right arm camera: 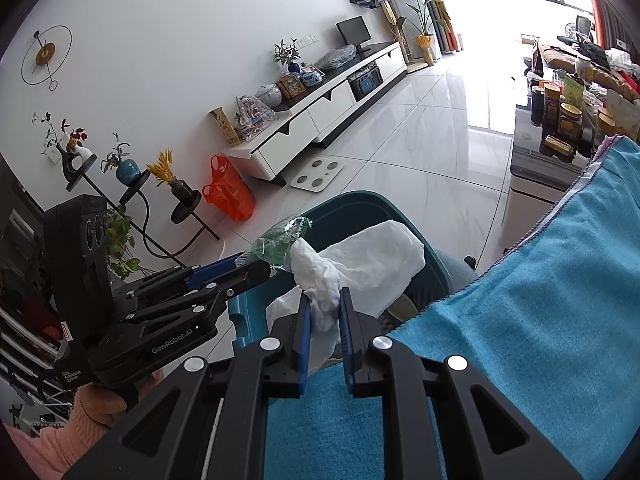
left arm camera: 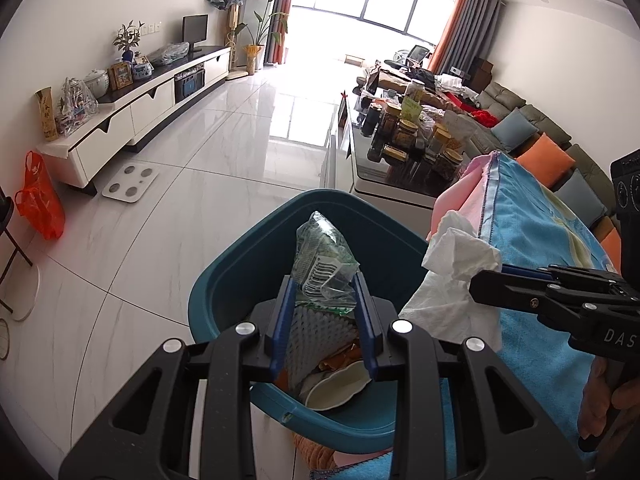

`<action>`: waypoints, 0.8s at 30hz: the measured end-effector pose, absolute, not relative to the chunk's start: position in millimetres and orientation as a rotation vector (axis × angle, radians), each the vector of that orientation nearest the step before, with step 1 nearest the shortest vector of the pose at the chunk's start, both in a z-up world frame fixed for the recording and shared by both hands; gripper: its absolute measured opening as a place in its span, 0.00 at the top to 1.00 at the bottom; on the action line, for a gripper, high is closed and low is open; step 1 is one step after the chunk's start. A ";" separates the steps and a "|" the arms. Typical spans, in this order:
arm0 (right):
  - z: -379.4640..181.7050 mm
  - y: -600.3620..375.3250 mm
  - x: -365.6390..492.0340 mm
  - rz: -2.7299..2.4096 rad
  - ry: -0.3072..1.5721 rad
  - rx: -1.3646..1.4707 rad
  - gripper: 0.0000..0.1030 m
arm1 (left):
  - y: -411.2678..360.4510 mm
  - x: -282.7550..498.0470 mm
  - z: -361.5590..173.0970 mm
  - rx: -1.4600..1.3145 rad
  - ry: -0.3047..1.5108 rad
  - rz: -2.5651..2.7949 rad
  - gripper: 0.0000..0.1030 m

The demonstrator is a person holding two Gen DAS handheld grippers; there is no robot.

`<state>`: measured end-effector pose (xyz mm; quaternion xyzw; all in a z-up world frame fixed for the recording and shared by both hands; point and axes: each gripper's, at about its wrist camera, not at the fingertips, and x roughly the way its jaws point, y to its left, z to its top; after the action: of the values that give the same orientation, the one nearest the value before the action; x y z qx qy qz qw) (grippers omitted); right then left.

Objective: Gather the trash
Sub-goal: 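Open the left tool over the bin while the right tool drops the tissue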

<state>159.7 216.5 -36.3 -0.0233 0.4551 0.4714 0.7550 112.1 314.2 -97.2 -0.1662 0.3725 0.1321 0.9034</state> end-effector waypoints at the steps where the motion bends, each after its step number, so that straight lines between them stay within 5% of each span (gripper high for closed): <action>1: -36.8 218.0 160.3 1.027 0.995 -0.053 0.87 | 314.5 112.6 -98.3 -0.345 0.772 0.272 0.71; 10: -40.6 226.1 160.6 1.009 1.011 -0.063 0.83 | 316.5 115.6 -106.9 -0.349 0.787 0.280 0.71; 24: -36.5 212.4 159.9 0.982 0.987 -0.023 0.70 | 314.4 106.1 -105.2 -0.355 0.756 0.285 0.48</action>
<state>159.9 212.4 -36.5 -0.0108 0.4547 0.4521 0.7673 106.1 314.4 -105.2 -0.1719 0.3660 0.1378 0.9042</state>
